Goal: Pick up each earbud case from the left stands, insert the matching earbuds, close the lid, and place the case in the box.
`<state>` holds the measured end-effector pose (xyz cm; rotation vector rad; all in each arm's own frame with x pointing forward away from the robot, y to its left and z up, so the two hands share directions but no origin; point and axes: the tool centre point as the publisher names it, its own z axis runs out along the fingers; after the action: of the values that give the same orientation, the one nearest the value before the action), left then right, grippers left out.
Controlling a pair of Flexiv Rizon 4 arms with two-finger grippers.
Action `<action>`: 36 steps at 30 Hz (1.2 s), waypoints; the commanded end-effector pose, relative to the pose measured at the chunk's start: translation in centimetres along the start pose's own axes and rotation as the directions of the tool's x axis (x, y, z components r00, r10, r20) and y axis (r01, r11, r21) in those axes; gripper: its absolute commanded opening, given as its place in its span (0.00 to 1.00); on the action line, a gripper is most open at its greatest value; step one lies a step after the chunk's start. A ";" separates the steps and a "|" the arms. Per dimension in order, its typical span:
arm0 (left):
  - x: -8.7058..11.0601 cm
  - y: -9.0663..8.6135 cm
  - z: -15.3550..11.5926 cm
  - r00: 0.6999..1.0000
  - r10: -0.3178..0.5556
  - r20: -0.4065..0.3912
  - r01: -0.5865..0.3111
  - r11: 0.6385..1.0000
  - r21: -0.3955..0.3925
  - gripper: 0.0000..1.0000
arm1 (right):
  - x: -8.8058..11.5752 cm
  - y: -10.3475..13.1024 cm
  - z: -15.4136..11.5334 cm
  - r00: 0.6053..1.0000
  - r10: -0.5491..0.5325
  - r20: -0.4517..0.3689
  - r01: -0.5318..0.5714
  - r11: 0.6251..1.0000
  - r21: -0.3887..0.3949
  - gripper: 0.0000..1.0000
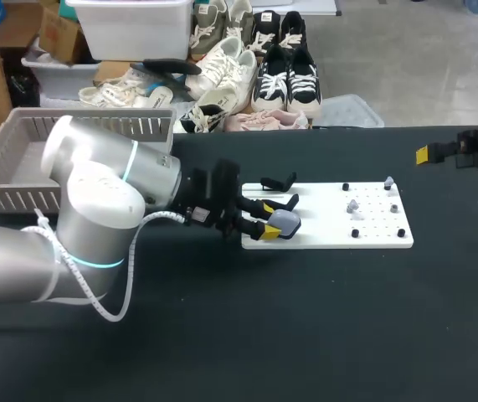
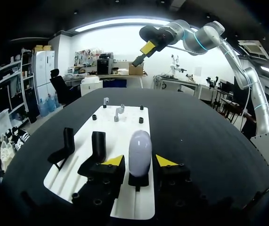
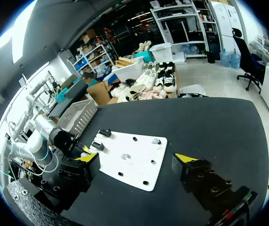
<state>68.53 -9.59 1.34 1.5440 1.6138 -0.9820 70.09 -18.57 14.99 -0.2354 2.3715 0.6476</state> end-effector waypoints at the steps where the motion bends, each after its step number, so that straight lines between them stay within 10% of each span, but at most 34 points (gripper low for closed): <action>1: 0.1 0.3 0.2 1.000 0.002 0.002 -0.002 1.000 0.002 0.41 | 0.0 -0.2 0.0 1.000 -0.001 -0.001 0.001 1.000 -0.007 1.00; 13: -0.1 0.4 0.4 1.000 0.003 0.004 -0.003 1.000 0.003 0.36 | 0.0 -0.2 0.0 1.000 -0.001 -0.001 0.001 1.000 -0.007 1.00; 21: -0.2 0.3 0.7 1.000 0.007 0.005 -0.007 1.000 0.008 0.00 | 0.0 -0.2 0.0 1.000 -0.001 -0.001 0.001 1.000 -0.007 1.00; 36: -1.4 -0.4 -1.1 0.999 0.021 0.048 -0.020 1.000 -0.024 0.00 | 0.0 -0.2 0.0 1.000 -0.001 -0.001 0.001 1.000 -0.007 1.00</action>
<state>69.02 -9.88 2.54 1.5315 1.5795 -0.9909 70.09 -18.57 14.99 -0.2354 2.3715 0.6476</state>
